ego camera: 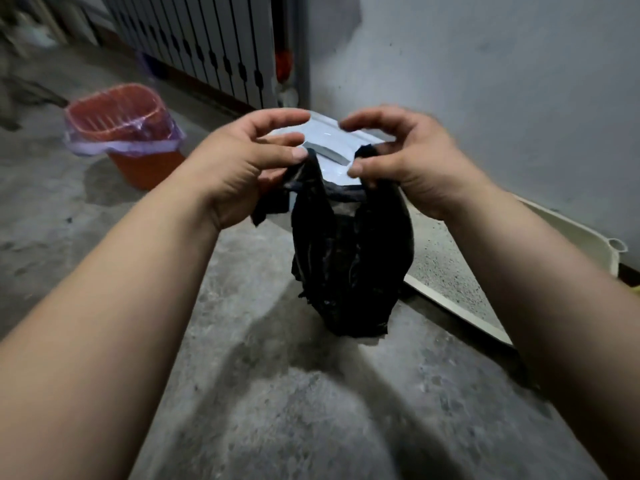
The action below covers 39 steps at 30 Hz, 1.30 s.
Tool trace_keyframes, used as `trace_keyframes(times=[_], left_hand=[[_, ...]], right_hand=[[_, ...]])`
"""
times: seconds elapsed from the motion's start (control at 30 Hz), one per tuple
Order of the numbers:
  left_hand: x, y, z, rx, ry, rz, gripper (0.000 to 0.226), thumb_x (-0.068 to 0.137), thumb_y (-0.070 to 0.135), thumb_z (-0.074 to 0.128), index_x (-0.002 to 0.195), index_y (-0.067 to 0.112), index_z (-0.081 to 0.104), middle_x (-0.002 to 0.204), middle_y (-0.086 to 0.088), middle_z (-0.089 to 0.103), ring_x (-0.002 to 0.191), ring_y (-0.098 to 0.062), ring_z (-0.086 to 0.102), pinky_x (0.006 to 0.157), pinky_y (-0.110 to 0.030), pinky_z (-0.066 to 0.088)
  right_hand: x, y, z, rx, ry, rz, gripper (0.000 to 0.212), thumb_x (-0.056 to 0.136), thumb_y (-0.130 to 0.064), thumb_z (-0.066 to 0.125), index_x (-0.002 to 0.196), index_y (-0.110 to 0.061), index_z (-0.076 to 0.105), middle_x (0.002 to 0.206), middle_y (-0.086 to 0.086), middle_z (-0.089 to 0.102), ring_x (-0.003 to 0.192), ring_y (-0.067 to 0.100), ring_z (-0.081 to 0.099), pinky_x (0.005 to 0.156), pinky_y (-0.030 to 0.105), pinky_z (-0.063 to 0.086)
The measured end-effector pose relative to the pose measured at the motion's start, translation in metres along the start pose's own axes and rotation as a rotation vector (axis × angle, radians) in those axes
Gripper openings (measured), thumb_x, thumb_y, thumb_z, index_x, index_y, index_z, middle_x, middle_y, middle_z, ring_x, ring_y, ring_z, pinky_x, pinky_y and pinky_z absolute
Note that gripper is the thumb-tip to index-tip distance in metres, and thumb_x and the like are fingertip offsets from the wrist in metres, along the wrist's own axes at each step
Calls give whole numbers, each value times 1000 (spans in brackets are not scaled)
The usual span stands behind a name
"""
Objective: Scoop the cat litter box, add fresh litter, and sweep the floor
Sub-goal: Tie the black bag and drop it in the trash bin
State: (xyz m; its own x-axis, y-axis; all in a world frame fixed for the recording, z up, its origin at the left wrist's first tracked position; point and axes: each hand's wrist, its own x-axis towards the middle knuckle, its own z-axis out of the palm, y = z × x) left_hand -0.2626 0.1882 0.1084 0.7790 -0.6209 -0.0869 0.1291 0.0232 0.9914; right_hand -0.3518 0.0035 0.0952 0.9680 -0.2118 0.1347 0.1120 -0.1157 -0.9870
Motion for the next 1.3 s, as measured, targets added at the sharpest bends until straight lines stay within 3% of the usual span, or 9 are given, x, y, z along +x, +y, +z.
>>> trace_keyframes(times=[0.13,0.33,0.5,0.63,1.0,1.1,1.17,1.23,1.3], left_hand=[[-2,-1,14,-220,-89,45,39,83,-13,50,111,14,58,108,-10,64,89,-14,65,76,-21,54],[8,-24,12,-37,252,272,58,63,-1,54,117,17,55,108,1,57,94,-10,57,70,-16,48],[2,-70,7,213,-242,14,107,51,11,72,140,41,20,146,14,30,125,1,41,85,-11,45],[6,-76,21,85,-41,4,44,78,34,72,120,27,58,107,11,69,104,-9,62,80,-17,50],[20,-58,21,-577,389,-186,36,98,33,47,122,9,58,104,-7,72,90,-20,70,75,-34,57],[16,-43,24,-603,274,-39,29,97,29,47,100,8,66,84,-3,75,78,-13,72,65,-22,56],[16,-33,29,-624,154,48,36,98,31,44,106,5,67,98,-8,73,93,-16,69,84,-26,55],[13,-24,33,-577,41,73,50,99,38,34,107,2,68,111,-15,66,105,-22,64,93,-31,52],[12,-24,35,-461,39,121,57,101,40,27,75,8,67,77,-15,64,76,-21,64,71,-25,56]], right_hand=[[7,-10,20,-264,-198,53,48,71,8,70,98,-31,64,81,0,69,45,6,51,43,19,40],[24,-24,33,-60,159,67,25,89,3,55,72,-14,61,47,-2,51,26,5,29,29,12,20],[24,-51,38,302,13,-98,21,90,4,51,77,-11,53,59,5,47,28,7,33,33,18,13],[23,-67,41,273,-63,-78,25,82,15,54,78,-10,52,70,9,52,36,10,40,35,14,24],[13,-47,9,97,211,-143,37,55,15,42,67,-17,59,77,4,57,47,5,36,48,18,31],[11,-49,5,264,111,-179,36,58,18,45,73,-12,59,84,5,57,56,9,37,67,24,45],[7,-50,7,431,32,-143,36,65,22,45,73,-10,60,89,16,49,54,10,39,80,39,53],[6,-52,10,491,22,-139,34,68,23,45,74,-8,57,91,17,44,49,9,42,62,32,55],[8,-54,11,450,90,-174,32,66,23,43,72,-7,54,88,13,50,48,9,35,42,19,38]])
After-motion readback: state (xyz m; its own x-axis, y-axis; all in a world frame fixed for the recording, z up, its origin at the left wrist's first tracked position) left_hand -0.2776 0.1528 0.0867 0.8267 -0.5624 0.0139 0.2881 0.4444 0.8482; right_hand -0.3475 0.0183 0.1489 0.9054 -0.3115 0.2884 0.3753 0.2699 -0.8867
